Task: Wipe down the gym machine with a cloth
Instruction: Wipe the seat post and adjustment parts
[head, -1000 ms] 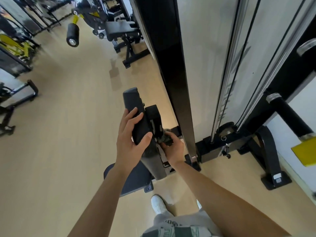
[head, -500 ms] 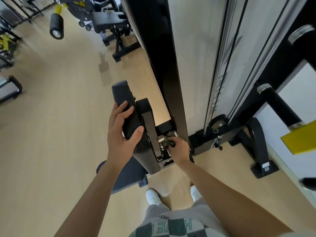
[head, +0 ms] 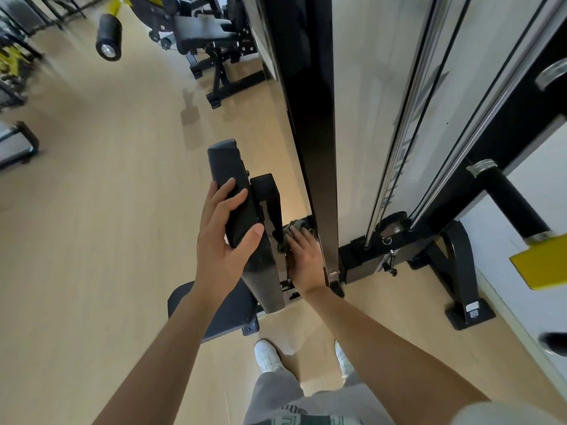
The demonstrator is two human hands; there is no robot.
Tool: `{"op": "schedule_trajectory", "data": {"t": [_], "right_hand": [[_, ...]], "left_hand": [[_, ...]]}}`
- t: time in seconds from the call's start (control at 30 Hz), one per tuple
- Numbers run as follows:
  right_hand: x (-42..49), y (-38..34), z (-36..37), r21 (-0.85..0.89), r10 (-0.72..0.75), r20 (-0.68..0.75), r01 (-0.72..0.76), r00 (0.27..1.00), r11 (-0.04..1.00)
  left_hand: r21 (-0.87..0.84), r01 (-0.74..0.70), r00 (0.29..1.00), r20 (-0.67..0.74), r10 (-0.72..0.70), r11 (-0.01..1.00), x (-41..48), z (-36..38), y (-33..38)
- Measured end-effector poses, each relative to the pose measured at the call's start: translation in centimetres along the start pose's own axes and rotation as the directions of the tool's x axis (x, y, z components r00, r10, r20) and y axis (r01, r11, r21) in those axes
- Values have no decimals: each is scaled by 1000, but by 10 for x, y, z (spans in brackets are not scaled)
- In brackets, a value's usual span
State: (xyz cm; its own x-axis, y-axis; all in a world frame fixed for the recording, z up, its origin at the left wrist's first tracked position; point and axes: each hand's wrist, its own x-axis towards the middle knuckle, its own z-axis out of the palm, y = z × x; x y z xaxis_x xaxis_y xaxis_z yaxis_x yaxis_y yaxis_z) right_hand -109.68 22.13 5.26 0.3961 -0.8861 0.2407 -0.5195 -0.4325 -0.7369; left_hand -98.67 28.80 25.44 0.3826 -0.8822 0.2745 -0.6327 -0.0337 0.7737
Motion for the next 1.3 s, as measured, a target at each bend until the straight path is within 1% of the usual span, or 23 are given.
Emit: {"op": "schedule_trajectory", "data": {"t": [0.23,0.3,0.37,0.4,0.43,0.5,0.53,0.57,0.6,0.63,0.67,0.73,0.77,0.87,0.97,1.0,1.03,1.1,1.13,1.17,1.2,1.23,1.3], "right_hand": [[-9,10,1,-38,54,-65,-56,996,998],[-18,17,3,-2,118,-84,-119,989,993],[-27,16,-2,109,295,-26,-291,955,950],[-29,15,-6,196,450,31,-447,892,873],[-29,14,-10,309,622,101,-618,777,723],[-26,17,-12,557,842,284,-794,458,243],[-23,16,-15,633,858,394,-774,329,7],[-19,14,-18,674,837,487,-716,248,-180],[-14,11,-22,696,808,551,-650,210,-305],[-10,8,-26,691,773,599,-623,207,-368],[-6,6,-27,692,755,610,-626,239,-361],[1,7,-23,656,691,588,-747,420,-104],[4,6,-18,621,666,608,-782,432,-59],[12,5,1,522,699,671,-827,248,-207],[11,11,-2,575,618,718,-773,321,-268],[8,4,-13,640,589,712,-699,382,-319],[4,0,-23,699,578,678,-642,453,-316],[8,-3,-38,671,573,721,-599,390,-437],[9,-7,-42,657,650,673,-688,352,-308],[8,-12,-46,664,652,670,-677,354,-315],[6,-14,-48,697,662,633,-668,401,-261],[6,-17,-49,711,647,638,-642,417,-287],[1,-12,-42,688,683,604,-701,411,-188]], "left_hand": [[0,-3,1000,-5,3,1000,-1,0,0],[-2,-5,1000,-6,5,1000,-1,0,0],[-4,-4,1000,-5,4,1000,-2,1,0],[-5,-2,1000,-5,2,1000,-2,1,0],[-6,1,1000,-7,-1,1000,-2,1,0],[-6,3,1000,-11,-4,1000,-1,1,-1],[-5,3,1000,-11,-3,1000,-1,1,0],[-5,3,1000,-10,-3,1000,-1,1,0],[-6,2,1000,-10,-2,1000,-1,1,1],[-7,2,1000,-10,-2,1000,-2,1,2],[-8,1,1000,-10,-1,1000,-2,1,2],[-8,0,1000,-10,0,1000,-2,1,3],[-7,0,1000,-9,0,1000,-2,1,3],[-3,3,1000,-6,-3,1000,-2,1,2],[-12,1,1000,-10,-1,1000,-2,2,2],[-13,1,1000,-11,-1,1000,-2,2,2],[-12,1,1000,-12,-1,1000,-2,2,2],[-9,2,1000,-13,-2,1000,-2,2,2],[-5,2,1000,-14,-3,1000,-2,2,1],[-4,3,1000,-15,-3,1000,-2,3,1],[-6,4,1000,-17,-4,1000,-2,3,1],[-10,7,1000,-17,-7,1000,-2,3,1],[-15,11,1000,-19,-11,1000,-2,4,0]]}}
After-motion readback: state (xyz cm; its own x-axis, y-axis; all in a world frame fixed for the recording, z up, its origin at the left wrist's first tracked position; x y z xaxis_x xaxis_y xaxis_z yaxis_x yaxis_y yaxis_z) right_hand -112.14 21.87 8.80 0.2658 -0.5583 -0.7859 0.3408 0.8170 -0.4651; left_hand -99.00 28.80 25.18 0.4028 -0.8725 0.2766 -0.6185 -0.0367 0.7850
